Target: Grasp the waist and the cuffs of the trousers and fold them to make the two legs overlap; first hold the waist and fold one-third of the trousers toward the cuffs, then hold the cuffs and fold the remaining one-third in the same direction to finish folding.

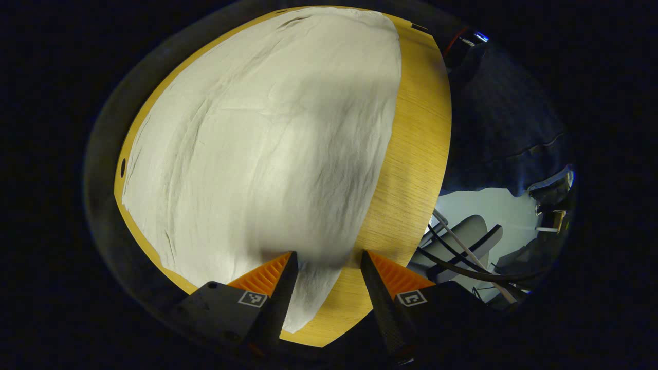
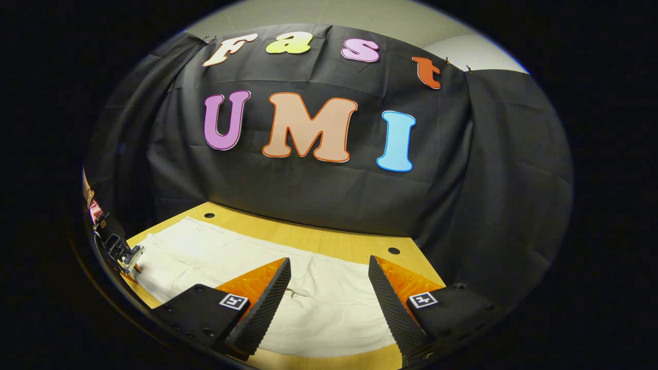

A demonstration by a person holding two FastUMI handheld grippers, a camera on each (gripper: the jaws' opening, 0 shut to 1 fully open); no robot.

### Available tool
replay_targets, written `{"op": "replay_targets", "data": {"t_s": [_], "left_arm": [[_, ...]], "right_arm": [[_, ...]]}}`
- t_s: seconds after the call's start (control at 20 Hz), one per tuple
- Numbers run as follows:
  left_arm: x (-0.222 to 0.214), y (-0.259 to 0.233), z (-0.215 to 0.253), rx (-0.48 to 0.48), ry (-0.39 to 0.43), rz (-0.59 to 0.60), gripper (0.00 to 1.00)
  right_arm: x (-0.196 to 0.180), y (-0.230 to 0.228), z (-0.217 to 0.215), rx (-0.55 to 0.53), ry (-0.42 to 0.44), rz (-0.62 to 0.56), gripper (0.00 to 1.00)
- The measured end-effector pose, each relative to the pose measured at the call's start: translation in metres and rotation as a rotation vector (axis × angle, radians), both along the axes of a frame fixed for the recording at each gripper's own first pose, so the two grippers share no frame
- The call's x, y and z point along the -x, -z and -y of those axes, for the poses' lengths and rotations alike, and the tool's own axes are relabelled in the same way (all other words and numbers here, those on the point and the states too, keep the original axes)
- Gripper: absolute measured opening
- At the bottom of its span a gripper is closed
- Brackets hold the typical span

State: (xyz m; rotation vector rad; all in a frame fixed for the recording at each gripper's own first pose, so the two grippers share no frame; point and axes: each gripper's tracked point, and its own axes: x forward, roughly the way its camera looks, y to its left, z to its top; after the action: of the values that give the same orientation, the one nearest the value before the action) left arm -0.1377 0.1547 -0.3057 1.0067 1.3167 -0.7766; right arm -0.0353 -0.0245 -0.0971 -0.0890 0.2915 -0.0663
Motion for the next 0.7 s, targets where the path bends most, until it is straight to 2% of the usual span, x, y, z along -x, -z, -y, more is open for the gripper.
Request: {"op": "replay_targets", "data": {"t_s": [0.15, 0.4, 0.55, 0.6, 0.65, 0.7], "left_arm": [[0.001, -0.001, 0.003, -0.042, -0.006, -0.015, 0.75], [0.003, 0.004, 0.003, -0.070, -0.027, -0.017, 0.64], [0.004, 0.004, 0.006, -0.078, -0.034, -0.010, 0.41], [-0.001, 0.002, 0.004, -0.080, -0.032, -0.004, 0.36], [-0.003, 0.001, 0.004, -0.085, -0.028, 0.001, 0.23], [-0.007, 0.002, 0.002, -0.094, -0.024, 0.005, 0.17]], "right_arm": [[-0.004, 0.010, -0.001, -0.011, -0.038, -0.028, 0.97], [-0.006, 0.025, -0.010, -0.020, -0.153, -0.076, 0.98], [-0.010, 0.035, -0.015, -0.015, -0.218, -0.107, 0.98], [-0.008, 0.041, -0.016, -0.011, -0.241, -0.123, 0.99], [-0.008, 0.047, -0.017, -0.005, -0.267, -0.140, 0.98], [-0.007, 0.055, -0.017, 0.005, -0.293, -0.161, 0.97]]}}
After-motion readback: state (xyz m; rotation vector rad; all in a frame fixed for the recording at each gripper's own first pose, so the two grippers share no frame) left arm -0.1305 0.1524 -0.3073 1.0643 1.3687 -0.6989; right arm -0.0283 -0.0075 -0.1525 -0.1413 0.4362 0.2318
